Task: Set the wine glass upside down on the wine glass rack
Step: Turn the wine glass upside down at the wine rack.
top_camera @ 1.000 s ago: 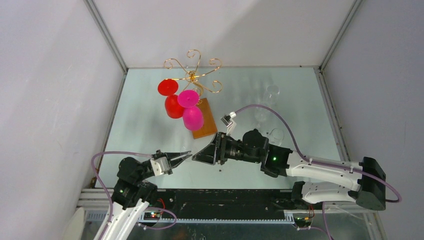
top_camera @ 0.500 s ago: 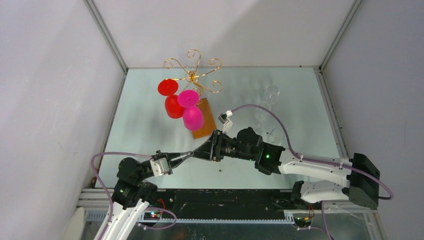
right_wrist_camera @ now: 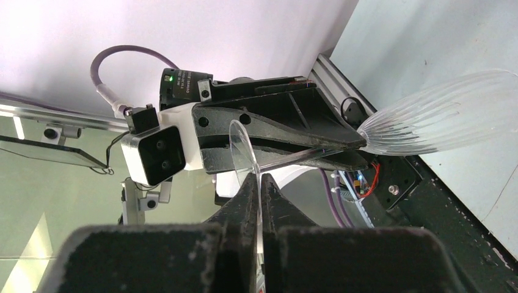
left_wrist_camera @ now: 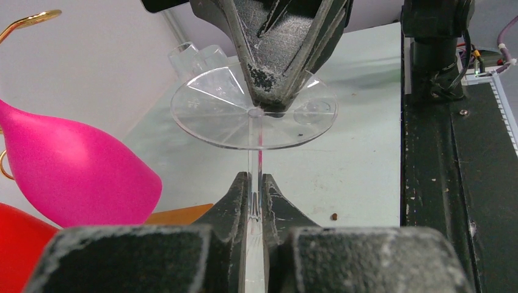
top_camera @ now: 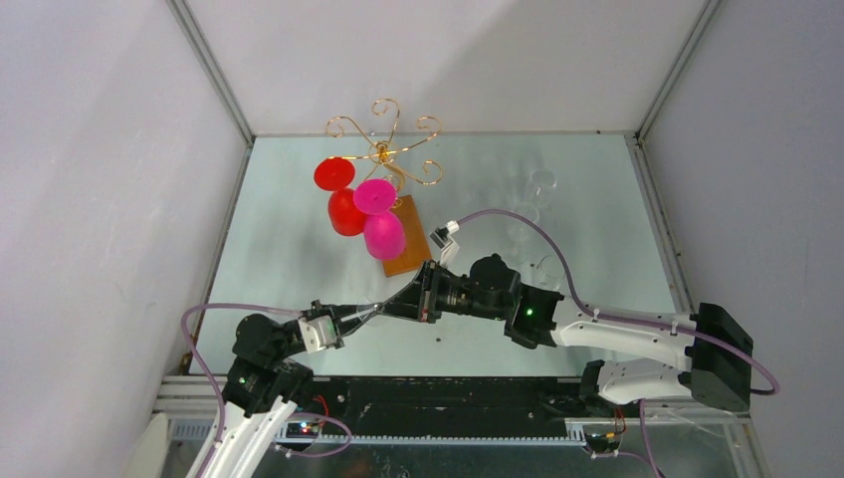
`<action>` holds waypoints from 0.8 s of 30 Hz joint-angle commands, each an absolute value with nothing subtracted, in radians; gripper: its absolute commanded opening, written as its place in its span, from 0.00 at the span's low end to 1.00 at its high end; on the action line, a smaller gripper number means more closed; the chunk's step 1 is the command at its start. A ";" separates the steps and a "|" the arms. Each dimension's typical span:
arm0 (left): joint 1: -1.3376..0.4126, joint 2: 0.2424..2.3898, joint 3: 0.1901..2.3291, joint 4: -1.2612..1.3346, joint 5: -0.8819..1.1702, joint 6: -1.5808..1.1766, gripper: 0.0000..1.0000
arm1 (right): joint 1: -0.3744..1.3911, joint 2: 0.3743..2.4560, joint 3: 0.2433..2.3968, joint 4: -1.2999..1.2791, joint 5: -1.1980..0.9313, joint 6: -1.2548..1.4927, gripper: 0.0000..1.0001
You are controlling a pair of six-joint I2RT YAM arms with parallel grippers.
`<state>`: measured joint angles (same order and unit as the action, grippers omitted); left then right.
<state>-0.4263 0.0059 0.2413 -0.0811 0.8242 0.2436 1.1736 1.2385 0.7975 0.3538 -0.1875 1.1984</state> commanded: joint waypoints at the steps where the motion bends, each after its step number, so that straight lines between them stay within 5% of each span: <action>1: -0.426 -0.146 0.246 -0.071 0.821 0.243 0.10 | 1.177 1.216 0.804 0.376 -0.189 1.190 0.00; 5: -0.426 -0.143 0.248 -0.073 0.792 0.228 0.32 | 1.176 1.208 0.804 0.361 -0.185 1.181 0.00; 9: -0.426 -0.155 0.247 -0.078 0.736 0.205 0.75 | 1.175 1.180 0.804 0.322 -0.174 1.166 0.00; 10: -0.426 -0.163 0.246 -0.078 0.724 0.202 0.93 | 1.176 1.175 0.804 0.301 -0.167 1.163 0.00; 11: -0.426 -0.165 0.247 -0.078 0.719 0.201 0.98 | 1.176 1.161 0.804 0.290 -0.160 1.157 0.00; 24: -0.426 -0.157 0.257 -0.114 0.626 0.188 1.00 | 1.165 0.994 0.804 0.017 -0.074 1.088 0.00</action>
